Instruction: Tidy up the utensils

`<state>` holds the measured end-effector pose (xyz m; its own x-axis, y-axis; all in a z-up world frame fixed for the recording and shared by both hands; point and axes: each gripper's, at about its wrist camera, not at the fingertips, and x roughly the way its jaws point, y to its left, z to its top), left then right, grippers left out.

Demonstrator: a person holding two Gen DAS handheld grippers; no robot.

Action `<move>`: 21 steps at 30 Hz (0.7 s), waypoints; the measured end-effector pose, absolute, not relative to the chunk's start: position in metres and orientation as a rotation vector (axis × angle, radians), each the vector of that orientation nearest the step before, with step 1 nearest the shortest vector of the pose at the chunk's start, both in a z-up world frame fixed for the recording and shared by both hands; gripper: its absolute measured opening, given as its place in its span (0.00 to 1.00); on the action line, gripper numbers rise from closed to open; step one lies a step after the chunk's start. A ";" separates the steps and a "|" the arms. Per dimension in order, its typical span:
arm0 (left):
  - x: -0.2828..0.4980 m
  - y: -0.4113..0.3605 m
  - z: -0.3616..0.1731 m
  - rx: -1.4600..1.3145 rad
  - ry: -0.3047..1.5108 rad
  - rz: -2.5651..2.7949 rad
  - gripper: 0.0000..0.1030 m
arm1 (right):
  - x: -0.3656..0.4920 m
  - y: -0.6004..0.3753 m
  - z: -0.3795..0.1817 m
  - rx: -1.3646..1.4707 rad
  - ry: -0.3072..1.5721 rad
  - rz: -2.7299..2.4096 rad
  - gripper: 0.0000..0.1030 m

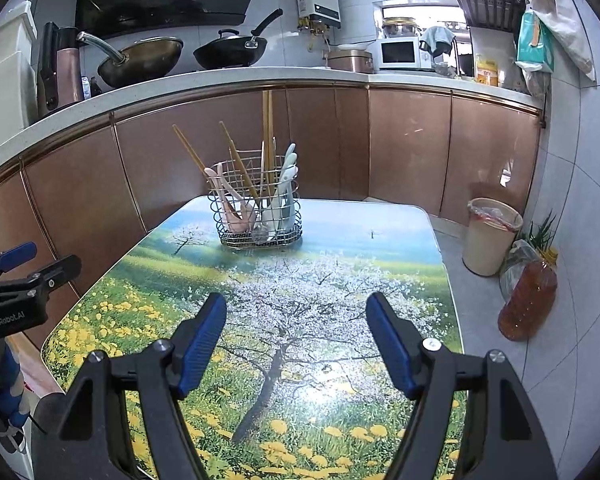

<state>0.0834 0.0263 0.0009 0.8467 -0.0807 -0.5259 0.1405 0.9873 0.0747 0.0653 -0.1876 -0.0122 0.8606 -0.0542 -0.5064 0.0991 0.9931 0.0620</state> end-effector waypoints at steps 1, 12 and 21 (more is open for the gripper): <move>0.083 0.026 0.001 0.112 0.549 -0.117 1.00 | 0.065 -0.188 -0.012 0.087 0.528 -0.082 0.69; 0.084 0.026 0.000 0.108 0.558 -0.116 1.00 | 0.064 -0.194 -0.012 0.092 0.525 -0.096 0.69; 0.083 0.027 0.000 0.107 0.560 -0.113 1.00 | 0.062 -0.196 -0.012 0.092 0.526 -0.102 0.69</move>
